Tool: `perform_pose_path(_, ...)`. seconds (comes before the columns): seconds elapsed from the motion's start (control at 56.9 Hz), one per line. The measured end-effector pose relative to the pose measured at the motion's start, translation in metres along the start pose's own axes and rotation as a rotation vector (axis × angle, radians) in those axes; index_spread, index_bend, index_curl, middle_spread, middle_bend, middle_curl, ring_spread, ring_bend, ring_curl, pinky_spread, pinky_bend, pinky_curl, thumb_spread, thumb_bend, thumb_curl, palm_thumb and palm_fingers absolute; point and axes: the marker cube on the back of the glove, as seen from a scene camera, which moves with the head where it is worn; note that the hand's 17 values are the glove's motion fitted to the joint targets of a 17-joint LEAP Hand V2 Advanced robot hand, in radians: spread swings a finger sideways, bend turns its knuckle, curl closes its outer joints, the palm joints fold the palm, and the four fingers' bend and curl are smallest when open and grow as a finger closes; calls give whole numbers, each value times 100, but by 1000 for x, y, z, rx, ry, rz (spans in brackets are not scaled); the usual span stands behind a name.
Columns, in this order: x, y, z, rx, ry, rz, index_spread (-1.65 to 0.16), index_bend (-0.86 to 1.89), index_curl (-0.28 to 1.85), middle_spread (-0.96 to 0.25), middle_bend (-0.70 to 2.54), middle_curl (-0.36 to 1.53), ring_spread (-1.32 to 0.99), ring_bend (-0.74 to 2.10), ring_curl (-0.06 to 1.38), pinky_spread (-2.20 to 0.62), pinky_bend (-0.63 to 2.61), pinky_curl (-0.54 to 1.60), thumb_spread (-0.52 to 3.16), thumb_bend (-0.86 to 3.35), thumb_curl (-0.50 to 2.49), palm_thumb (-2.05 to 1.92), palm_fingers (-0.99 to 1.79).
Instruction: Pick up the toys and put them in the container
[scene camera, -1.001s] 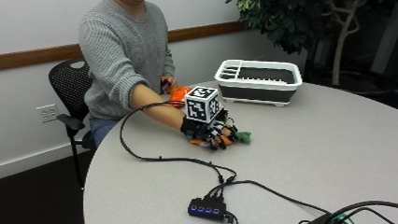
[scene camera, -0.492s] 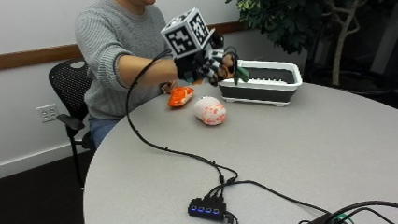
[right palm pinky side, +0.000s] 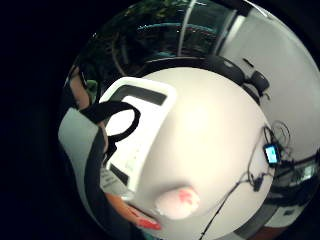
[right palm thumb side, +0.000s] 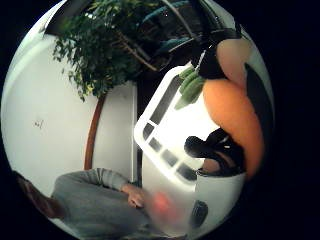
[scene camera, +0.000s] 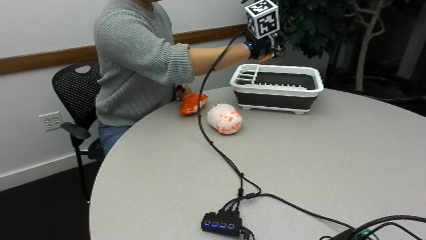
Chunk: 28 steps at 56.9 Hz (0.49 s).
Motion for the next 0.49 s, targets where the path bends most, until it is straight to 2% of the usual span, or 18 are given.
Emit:
perform_pose_path(0.088, -23, -20, 27, -47, 32, -60, -50, 28, 50, -29, 55, 53, -49, 114, 58, -47, 100, 48, 76, 21, 108, 60, 78)
perform_pose_path(0.211, -39, -28, 57, -100, 73, -64, -51, 19, 52, -29, 45, 52, -49, 115, 59, -46, 105, 50, 74, 21, 113, 60, 65)
perform_pose_path(0.281, -45, -26, 81, -240, 96, -45, -48, 4, 45, -28, 33, 50, -48, 118, 61, -46, 118, 52, 82, 17, 111, 53, 49)
perform_pose_path(0.316, -44, -21, 89, -341, 103, -38, -46, -3, 40, -28, 26, 47, -46, 123, 61, -46, 128, 54, 98, 15, 105, 43, 47)
perform_pose_path(0.369, -38, -13, 94, -443, 119, -35, -41, -9, 32, -27, 10, 43, -44, 125, 61, -45, 142, 56, 111, 1, 91, 17, 13)
perform_pose_path(0.386, -36, -11, 93, -454, 123, -32, -39, -3, 33, -25, 8, 42, -41, 115, 59, -41, 142, 56, 112, -6, 87, 8, -10)
perform_pose_path(0.422, -32, -6, 89, -454, 126, -27, -38, 5, 32, -23, 11, 41, -38, 105, 57, -36, 140, 56, 114, -8, 81, -1, -27)
perform_pose_path(0.492, -24, 3, 74, -417, 123, -18, -36, 7, 28, -21, 13, 38, -32, 85, 49, -26, 136, 52, 118, -9, 71, -9, -30)
